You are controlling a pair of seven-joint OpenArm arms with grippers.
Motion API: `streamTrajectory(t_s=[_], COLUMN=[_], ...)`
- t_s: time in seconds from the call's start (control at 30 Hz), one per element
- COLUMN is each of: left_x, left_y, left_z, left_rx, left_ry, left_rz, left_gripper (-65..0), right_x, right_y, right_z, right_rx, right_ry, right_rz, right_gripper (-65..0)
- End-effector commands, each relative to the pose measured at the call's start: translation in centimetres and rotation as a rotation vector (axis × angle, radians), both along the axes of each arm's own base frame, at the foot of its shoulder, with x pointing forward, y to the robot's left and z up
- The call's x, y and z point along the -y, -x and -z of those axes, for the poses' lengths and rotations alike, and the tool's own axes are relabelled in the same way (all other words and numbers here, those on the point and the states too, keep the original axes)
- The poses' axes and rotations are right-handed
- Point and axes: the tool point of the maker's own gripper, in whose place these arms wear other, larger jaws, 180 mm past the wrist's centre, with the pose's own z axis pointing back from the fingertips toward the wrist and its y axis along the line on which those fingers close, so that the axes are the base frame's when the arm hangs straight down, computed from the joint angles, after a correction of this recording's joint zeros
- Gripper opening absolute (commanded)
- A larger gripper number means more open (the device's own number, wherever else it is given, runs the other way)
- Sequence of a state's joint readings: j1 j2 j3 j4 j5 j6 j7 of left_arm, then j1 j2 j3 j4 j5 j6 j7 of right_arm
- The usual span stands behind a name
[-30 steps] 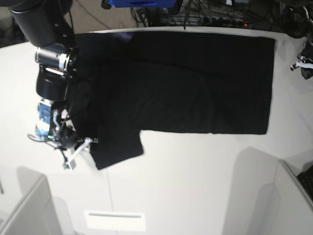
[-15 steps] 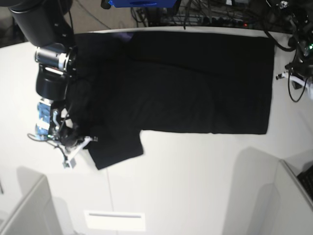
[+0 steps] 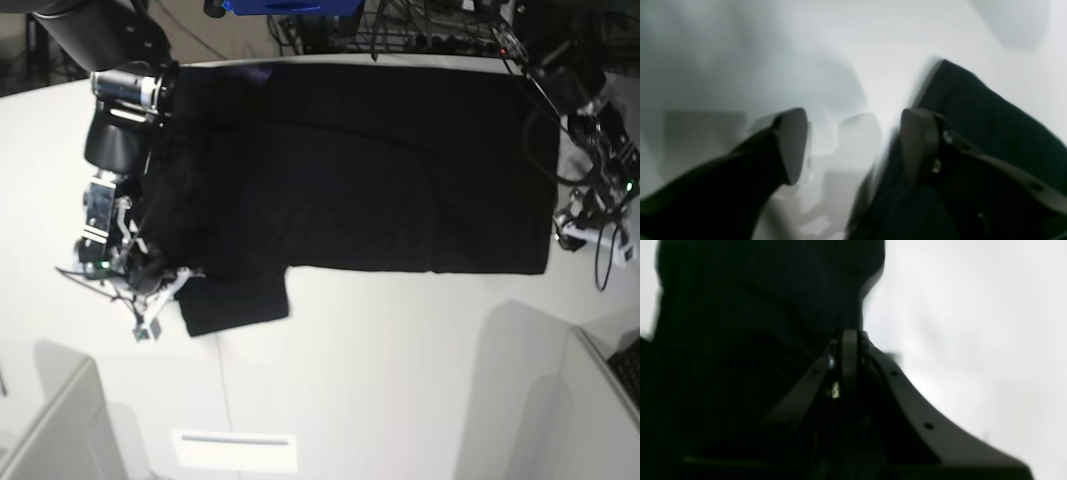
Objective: Fold the T-shirt properly
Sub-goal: 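Reach both grippers to the hem corners of the shirt, then grasp the hem corners with both grippers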
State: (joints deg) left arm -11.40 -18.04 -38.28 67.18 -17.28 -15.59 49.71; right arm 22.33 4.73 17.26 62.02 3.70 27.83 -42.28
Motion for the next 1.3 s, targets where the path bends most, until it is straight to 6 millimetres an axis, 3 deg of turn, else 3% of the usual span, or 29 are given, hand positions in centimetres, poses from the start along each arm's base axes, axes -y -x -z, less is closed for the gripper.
streamTrajectory(t_s=[0.0,0.2,0.37,0.6,0.7,0.83,0.93,1.03,1.1,1.2,1.27], left_x=[-0.5,1.3,3.0,4.7,4.8,5.0,4.7,4.5,4.3,4.2,4.2], left_y=[-2.2,-6.1,-7.7,-7.7,-7.4,-7.3,-6.6,-6.8,-6.9,-6.9,-6.8], left_z=[-1.8,-0.9,0.2,2.4,2.8,3.0,3.4,2.4,1.9,1.7,1.8], left_rx=[0.038,-0.045,-0.064,-0.097,-0.106,-0.11,-0.122,-0.095,-0.08,-0.077,-0.079], left_ry=[-0.041,-0.069,-0.078,-0.064,-0.059,-0.052,-0.055,-0.081,-0.099,-0.111,-0.109], left_rz=[0.026,0.102,0.165,0.211,0.211,0.212,0.207,0.212,0.215,0.218,0.218], left_gripper=[-26.2,-27.8,-27.8,-28.1,-32.1,-37.2,-36.9,-36.5,-32.1,-18.3,-14.8], right_x=[0.3,0.5,0.7,0.6,0.6,0.6,0.5,0.5,0.4,0.3,0.3], right_y=[-1.4,-0.9,-0.9,-0.9,-1.1,-1.1,-1.1,-1.1,-1.1,-1.1,-1.1], right_z=[-2.1,-2.1,-2.2,-2.1,-2.3,-2.4,-2.3,-2.3,-2.3,-2.3,-2.3], right_rx=[0.064,0.053,0.053,0.053,0.057,0.059,0.058,0.058,0.058,0.058,0.058], right_ry=[0.008,0.022,0.022,0.023,0.023,0.023,0.023,0.024,0.022,0.021,0.021], right_rz=[0.001,0.001,0.005,0.002,0.002,0.002,0.001,0.0,-0.001,-0.001,-0.001], right_gripper=[-65.0,-65.0,-65.0,-65.0,-65.0,-65.0,-65.0,-65.0,-65.0,-65.0,-65.0])
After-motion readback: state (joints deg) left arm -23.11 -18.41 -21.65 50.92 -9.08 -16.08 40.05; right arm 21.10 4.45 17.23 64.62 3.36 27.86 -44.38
